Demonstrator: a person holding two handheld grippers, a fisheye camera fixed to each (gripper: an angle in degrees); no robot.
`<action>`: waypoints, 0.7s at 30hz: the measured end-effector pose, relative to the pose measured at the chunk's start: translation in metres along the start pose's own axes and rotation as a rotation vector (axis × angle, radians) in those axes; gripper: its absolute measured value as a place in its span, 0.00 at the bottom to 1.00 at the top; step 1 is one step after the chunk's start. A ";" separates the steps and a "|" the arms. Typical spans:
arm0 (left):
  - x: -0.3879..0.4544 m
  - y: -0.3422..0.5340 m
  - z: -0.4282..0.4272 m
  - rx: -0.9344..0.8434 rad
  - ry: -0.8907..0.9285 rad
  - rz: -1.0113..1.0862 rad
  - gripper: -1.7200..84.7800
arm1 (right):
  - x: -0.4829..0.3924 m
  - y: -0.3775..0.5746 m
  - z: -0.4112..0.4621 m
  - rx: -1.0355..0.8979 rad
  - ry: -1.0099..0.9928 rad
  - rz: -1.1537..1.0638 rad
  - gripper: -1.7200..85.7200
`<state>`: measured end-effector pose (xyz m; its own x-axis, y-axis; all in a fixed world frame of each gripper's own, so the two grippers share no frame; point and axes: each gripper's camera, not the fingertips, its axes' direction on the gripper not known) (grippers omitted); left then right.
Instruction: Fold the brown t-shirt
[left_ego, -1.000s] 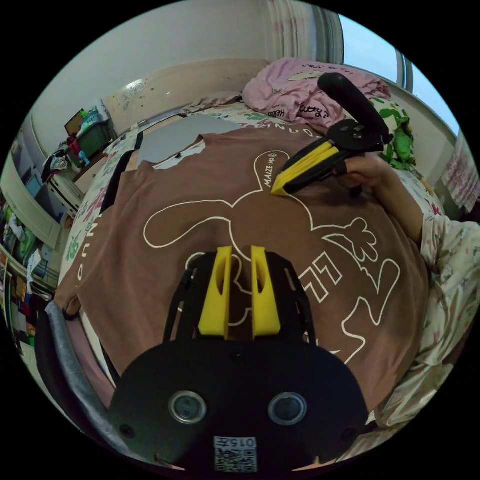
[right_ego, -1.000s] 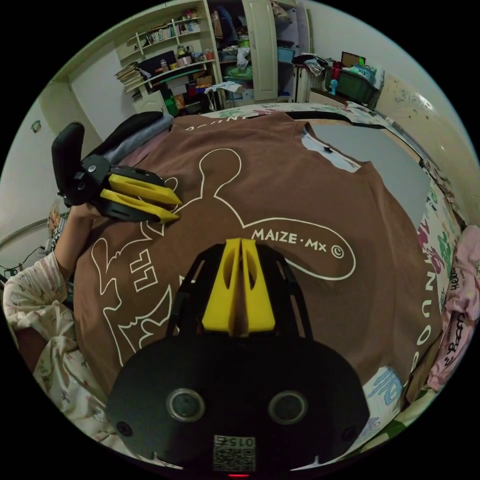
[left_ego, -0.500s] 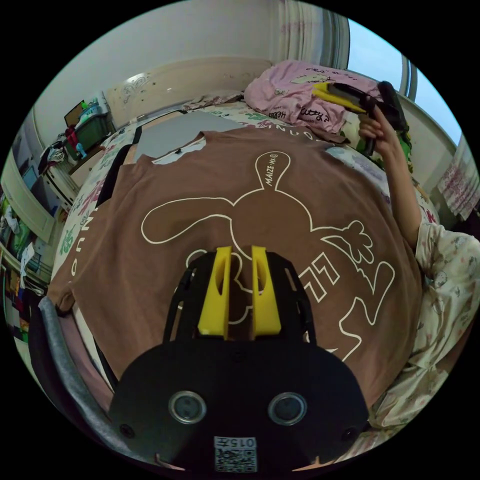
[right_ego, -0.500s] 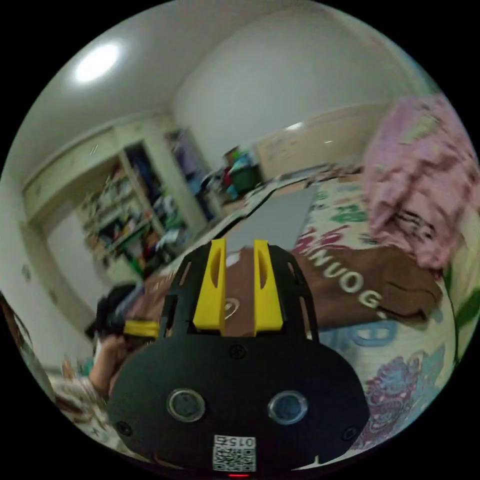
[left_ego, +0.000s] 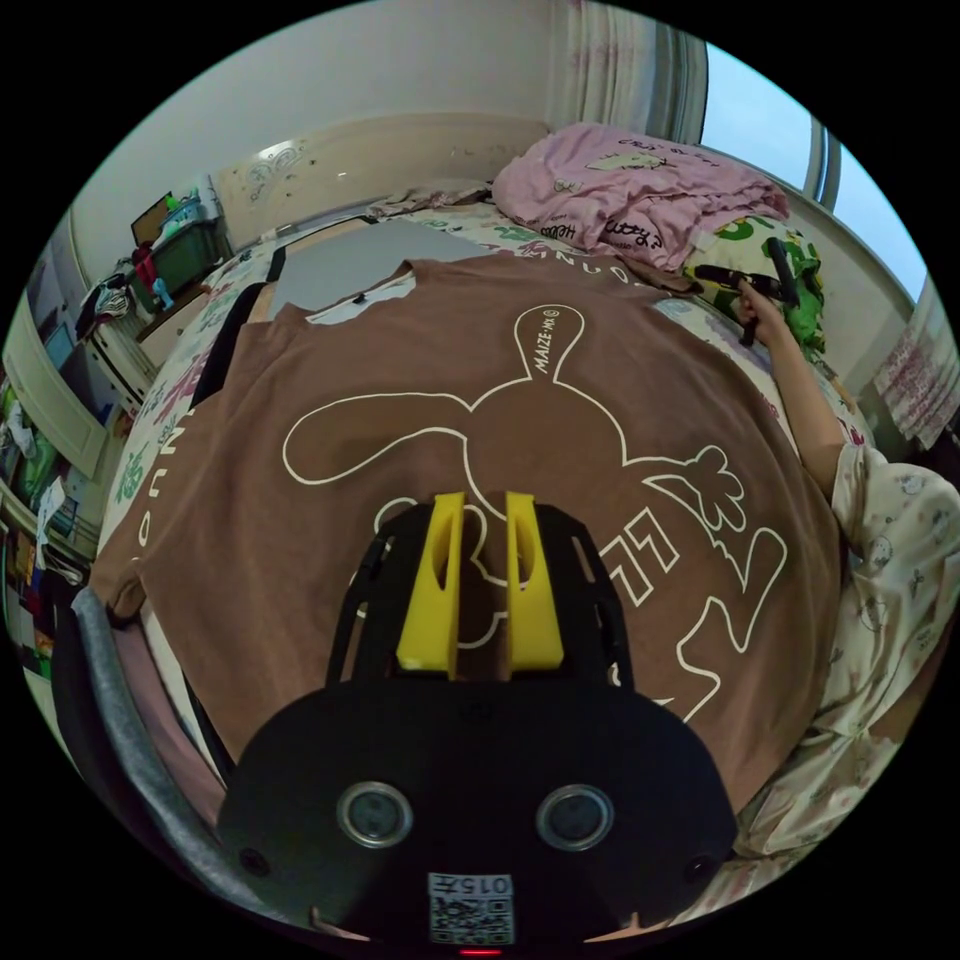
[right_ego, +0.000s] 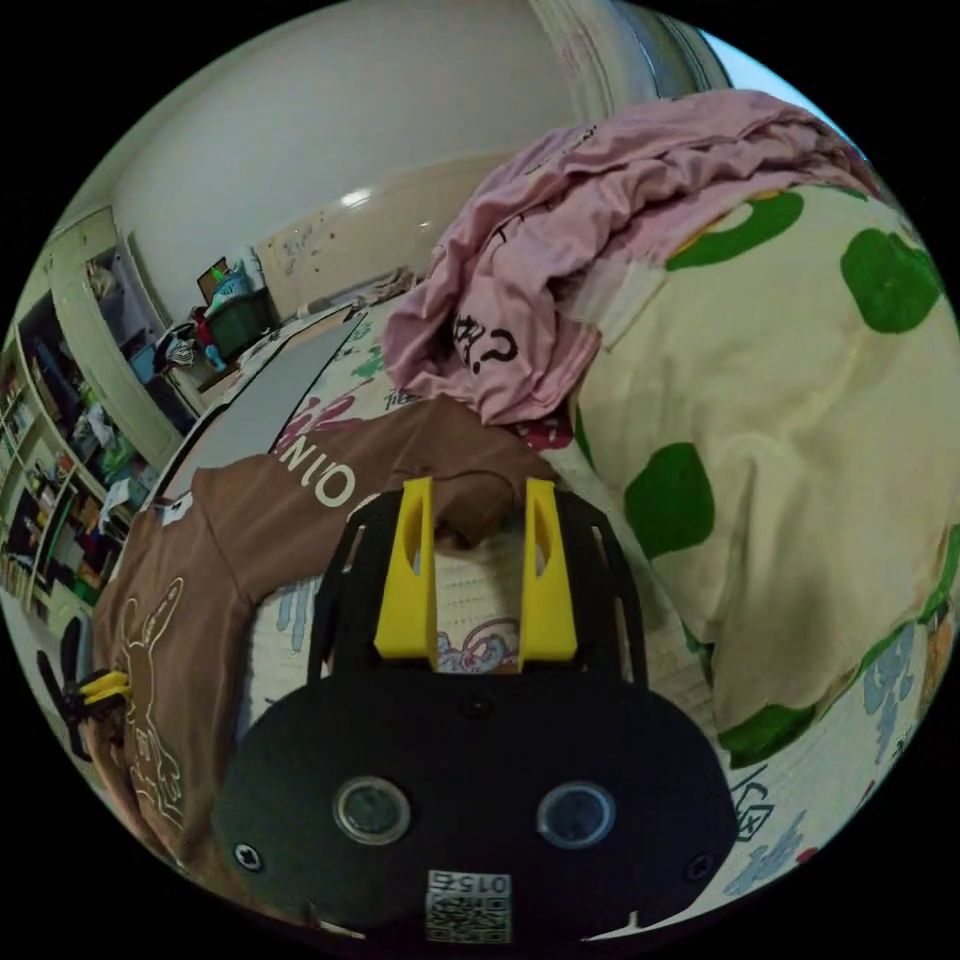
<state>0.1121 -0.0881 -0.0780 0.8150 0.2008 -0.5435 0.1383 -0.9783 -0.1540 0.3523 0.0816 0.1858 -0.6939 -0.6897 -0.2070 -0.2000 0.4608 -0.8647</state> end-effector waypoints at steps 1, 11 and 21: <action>0.000 0.001 0.001 0.000 0.002 -0.001 0.10 | 0.012 0.003 0.003 -0.029 -0.023 0.002 0.15; 0.007 0.032 0.015 -0.002 0.023 -0.019 0.08 | 0.092 0.041 0.013 -0.077 -0.181 0.009 0.05; 0.129 0.039 -0.075 0.388 -0.051 0.239 0.14 | 0.006 0.121 -0.081 0.172 -0.835 -0.342 0.03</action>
<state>0.2645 -0.1041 -0.0926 0.7683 -0.0165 -0.6399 -0.2791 -0.9083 -0.3116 0.2678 0.1781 0.1169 0.1225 -0.9836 -0.1327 -0.1506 0.1137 -0.9820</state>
